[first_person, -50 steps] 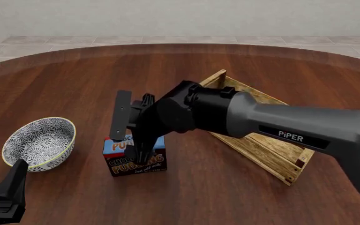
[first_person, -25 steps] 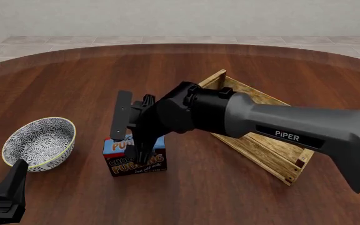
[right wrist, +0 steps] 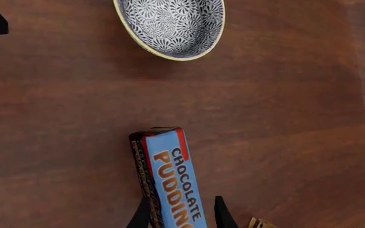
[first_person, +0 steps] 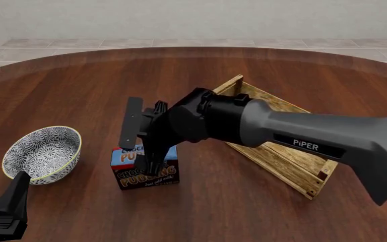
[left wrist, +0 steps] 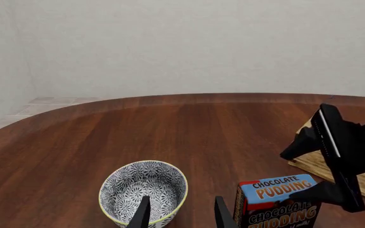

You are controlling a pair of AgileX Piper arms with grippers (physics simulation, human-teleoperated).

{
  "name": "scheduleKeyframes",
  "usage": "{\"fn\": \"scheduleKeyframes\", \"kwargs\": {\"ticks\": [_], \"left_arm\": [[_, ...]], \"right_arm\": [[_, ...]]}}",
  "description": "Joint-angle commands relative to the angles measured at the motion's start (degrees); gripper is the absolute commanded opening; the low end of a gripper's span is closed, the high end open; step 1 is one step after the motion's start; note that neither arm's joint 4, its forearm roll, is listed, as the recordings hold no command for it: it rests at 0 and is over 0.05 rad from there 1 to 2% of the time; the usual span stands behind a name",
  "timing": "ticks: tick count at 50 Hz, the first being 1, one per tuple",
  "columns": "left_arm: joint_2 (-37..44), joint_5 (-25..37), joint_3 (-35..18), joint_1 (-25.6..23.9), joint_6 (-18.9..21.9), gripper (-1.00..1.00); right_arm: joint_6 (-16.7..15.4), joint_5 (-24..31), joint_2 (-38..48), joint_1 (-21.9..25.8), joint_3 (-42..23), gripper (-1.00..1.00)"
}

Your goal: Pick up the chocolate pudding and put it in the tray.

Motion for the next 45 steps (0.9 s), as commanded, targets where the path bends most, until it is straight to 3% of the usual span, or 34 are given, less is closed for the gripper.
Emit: {"fn": "scheduleKeyframes", "kwargs": {"ticks": [1, 45], "left_arm": [[0.0, 0.0, 0.0, 0.0, 0.0, 1.0], [0.0, 0.0, 0.0, 0.0, 0.0, 1.0]], "right_arm": [[0.4, -0.4, 0.4, 0.1, 0.0, 1.0], [2.3, -2.7, 1.7, -0.4, 2.0, 1.0]]}}
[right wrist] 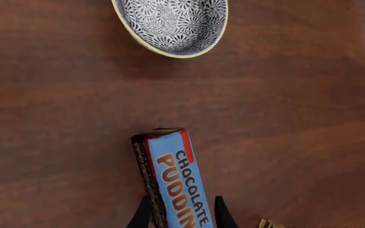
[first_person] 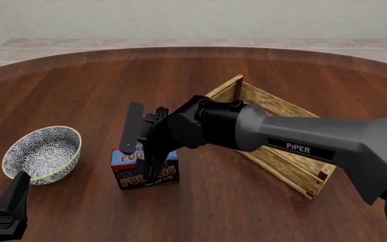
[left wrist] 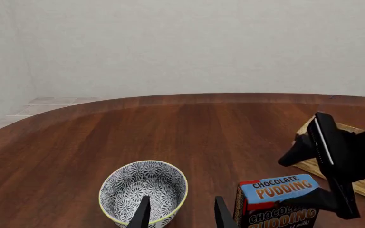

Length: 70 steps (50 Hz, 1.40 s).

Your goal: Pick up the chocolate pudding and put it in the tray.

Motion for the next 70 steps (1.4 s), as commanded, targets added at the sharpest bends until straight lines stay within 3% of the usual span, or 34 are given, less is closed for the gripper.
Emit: {"fn": "scheduleKeyframes", "kwargs": {"ticks": [1, 70], "left_arm": [[0.0, 0.0, 0.0, 0.0, 0.0, 1.0], [0.0, 0.0, 0.0, 0.0, 0.0, 1.0]], "right_arm": [[0.3, -0.6, 0.5, -0.5, 0.8, 1.0], [2.1, -2.3, 2.7, -2.2, 1.9, 1.0]]}}
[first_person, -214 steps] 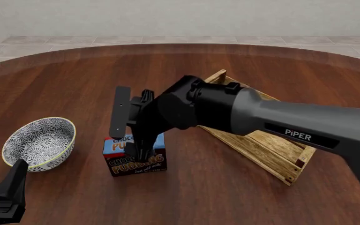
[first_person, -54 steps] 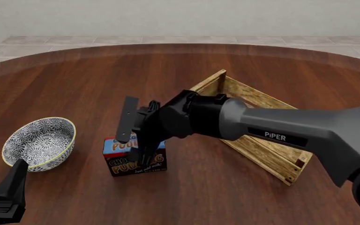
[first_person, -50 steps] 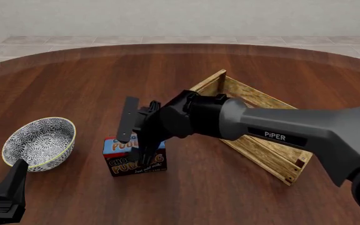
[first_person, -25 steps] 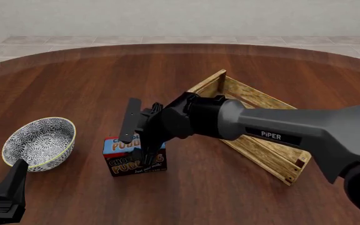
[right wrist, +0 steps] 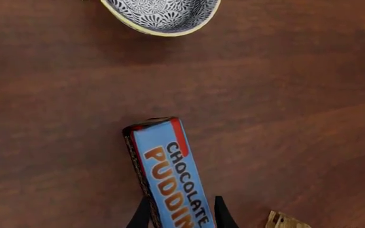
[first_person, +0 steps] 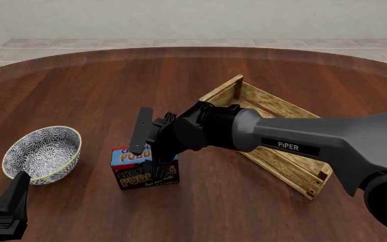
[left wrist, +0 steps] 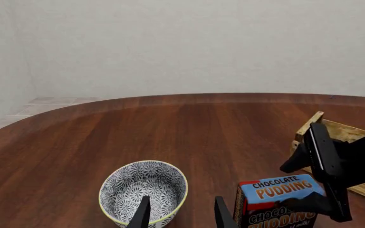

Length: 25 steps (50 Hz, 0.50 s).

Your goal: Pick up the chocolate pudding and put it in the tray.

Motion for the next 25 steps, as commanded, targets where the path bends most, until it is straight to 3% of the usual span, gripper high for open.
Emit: {"fn": "scheduleKeyframes", "kwargs": {"ticks": [1, 25], "left_arm": [[0.0, 0.0, 0.0, 0.0, 0.0, 1.0], [0.0, 0.0, 0.0, 0.0, 0.0, 1.0]], "right_arm": [[0.5, -0.5, 0.2, 0.2, 0.4, 1.0], [1.8, -1.4, 1.1, 0.5, 0.4, 1.0]]}}
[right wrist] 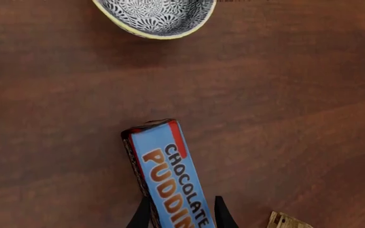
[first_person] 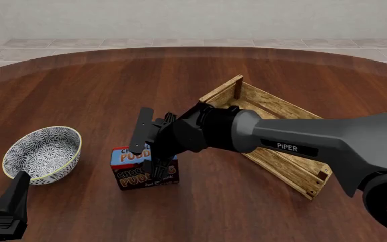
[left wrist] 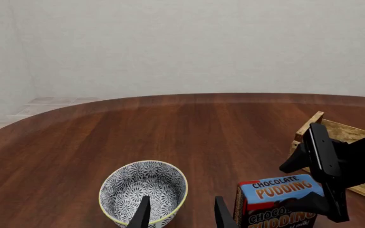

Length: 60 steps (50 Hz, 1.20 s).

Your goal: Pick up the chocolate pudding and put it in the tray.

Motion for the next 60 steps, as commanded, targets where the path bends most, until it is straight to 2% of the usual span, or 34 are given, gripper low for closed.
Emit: {"fn": "scheduleKeyframes", "kwargs": {"ticks": [1, 17, 18, 40, 60], "left_arm": [[0.0, 0.0, 0.0, 0.0, 0.0, 1.0], [0.0, 0.0, 0.0, 0.0, 0.0, 1.0], [0.0, 0.0, 0.0, 0.0, 0.0, 1.0], [0.0, 0.0, 0.0, 0.0, 0.0, 1.0], [0.0, 0.0, 0.0, 0.0, 0.0, 1.0]], "right_arm": [[0.3, 0.0, 1.0, 0.4, 0.0, 1.0], [0.9, 0.1, 1.5, 0.7, -0.4, 1.0], [0.8, 0.0, 1.6, 0.7, -0.3, -1.0], [0.7, 0.2, -1.6, 0.0, 1.2, -1.0], [-3.8, 1.1, -13.8, -5.4, 4.8, -1.0]]}}
